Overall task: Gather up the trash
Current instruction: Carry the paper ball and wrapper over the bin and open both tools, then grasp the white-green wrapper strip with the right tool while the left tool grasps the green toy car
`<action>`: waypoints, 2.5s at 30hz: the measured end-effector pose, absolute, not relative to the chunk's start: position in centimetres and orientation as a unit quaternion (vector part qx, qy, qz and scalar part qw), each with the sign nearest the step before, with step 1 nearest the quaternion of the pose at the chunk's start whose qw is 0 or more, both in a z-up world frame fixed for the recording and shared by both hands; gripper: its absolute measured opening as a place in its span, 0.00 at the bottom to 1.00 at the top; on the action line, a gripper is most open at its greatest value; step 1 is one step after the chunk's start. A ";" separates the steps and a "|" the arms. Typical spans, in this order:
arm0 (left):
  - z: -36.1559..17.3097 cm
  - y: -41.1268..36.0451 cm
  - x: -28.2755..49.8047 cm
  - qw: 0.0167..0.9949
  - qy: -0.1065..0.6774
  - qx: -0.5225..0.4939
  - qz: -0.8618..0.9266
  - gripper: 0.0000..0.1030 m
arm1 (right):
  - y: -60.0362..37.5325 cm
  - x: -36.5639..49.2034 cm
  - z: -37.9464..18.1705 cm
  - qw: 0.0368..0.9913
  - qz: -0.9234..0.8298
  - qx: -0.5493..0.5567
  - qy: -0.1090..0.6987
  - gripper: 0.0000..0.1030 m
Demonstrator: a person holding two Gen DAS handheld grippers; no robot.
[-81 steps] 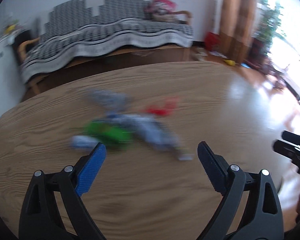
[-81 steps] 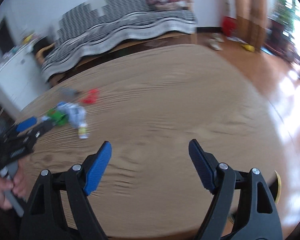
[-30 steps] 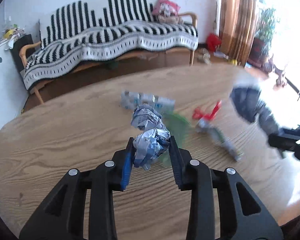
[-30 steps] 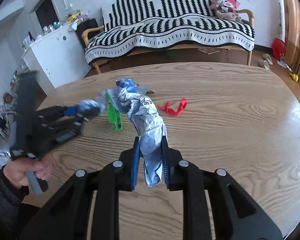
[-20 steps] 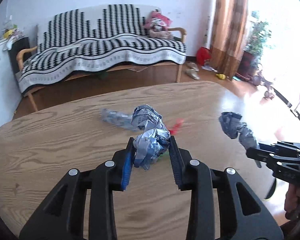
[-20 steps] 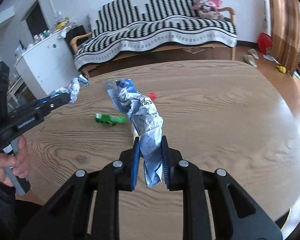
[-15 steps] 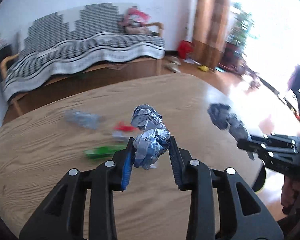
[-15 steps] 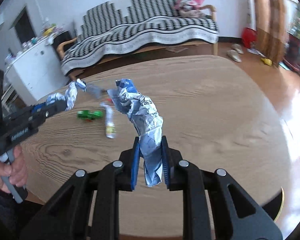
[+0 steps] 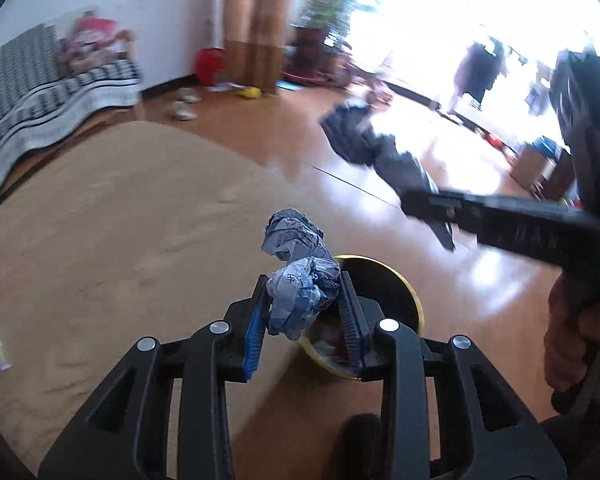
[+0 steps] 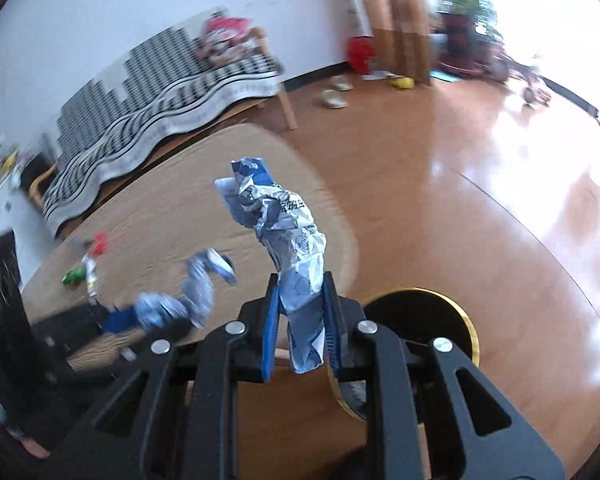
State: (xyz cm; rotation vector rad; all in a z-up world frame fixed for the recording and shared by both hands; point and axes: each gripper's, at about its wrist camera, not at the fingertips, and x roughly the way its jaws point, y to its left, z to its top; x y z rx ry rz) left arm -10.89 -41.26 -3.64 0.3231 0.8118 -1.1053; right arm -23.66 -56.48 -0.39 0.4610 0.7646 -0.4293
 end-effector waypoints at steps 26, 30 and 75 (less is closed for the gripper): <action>-9.2 -50.7 -14.0 0.711 0.410 0.159 -0.550 0.69 | -63.2 -28.3 -6.5 0.825 -0.259 0.269 0.424 0.20; -7.7 -48.9 -12.9 0.723 0.401 0.152 -0.541 0.71 | -62.9 -27.0 -7.5 0.814 -0.256 0.264 0.449 0.20; -4.0 -3.5 13.4 0.906 0.375 0.073 -0.184 0.88 | -24.0 7.5 -7.1 0.881 0.038 0.050 0.469 0.67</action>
